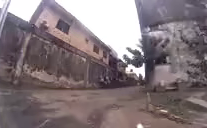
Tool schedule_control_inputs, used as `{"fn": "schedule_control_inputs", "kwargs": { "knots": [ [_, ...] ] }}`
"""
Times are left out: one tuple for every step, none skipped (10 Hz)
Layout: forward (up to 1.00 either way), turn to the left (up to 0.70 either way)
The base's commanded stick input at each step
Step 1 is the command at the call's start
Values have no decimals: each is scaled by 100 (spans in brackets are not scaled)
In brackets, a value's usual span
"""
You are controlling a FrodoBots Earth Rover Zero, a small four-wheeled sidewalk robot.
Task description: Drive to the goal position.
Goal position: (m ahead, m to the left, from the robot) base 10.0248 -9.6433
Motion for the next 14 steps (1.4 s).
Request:
{"fn": "schedule_control_inputs", "kwargs": {
  "knots": [
    [100,0],
    [100,0],
    [100,0],
    [100,0],
    [100,0],
    [100,0],
    [100,0],
    [100,0],
    [100,0],
    [100,0],
    [100,0],
    [100,0],
    [100,0],
    [100,0]
  ]
}}
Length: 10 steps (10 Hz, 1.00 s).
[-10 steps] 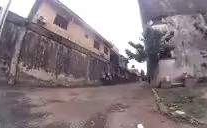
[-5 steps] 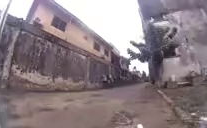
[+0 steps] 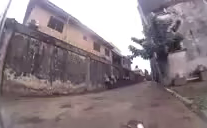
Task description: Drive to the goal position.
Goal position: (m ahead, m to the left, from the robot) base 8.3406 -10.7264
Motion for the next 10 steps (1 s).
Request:
{"fn": "schedule_control_inputs", "kwargs": {
  "knots": [
    [100,0],
    [100,0],
    [100,0],
    [100,-5],
    [100,-18],
    [100,-38],
    [100,-40],
    [100,-40],
    [100,-40],
    [100,-40]
  ]
}}
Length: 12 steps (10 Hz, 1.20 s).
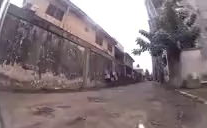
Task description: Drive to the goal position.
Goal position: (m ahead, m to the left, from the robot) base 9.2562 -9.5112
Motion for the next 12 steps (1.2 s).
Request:
{"fn": "schedule_control_inputs", "kwargs": {
  "knots": [
    [100,-38],
    [100,-19],
    [100,0],
    [100,0],
    [100,0],
    [100,0],
    [100,0],
    [100,0],
    [100,0],
    [100,0],
    [100,0],
    [100,0]
  ]
}}
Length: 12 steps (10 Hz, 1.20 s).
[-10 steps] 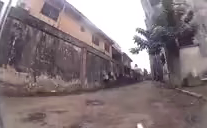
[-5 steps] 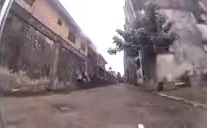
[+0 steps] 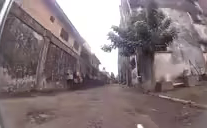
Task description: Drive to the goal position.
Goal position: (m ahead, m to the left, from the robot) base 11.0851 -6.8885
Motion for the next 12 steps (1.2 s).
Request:
{"fn": "schedule_control_inputs", "kwargs": {
  "knots": [
    [100,0],
    [100,0],
    [100,0],
    [100,0],
    [100,0],
    [100,0],
    [100,0],
    [100,0],
    [100,0],
    [100,0],
    [100,0],
    [100,0]
  ]
}}
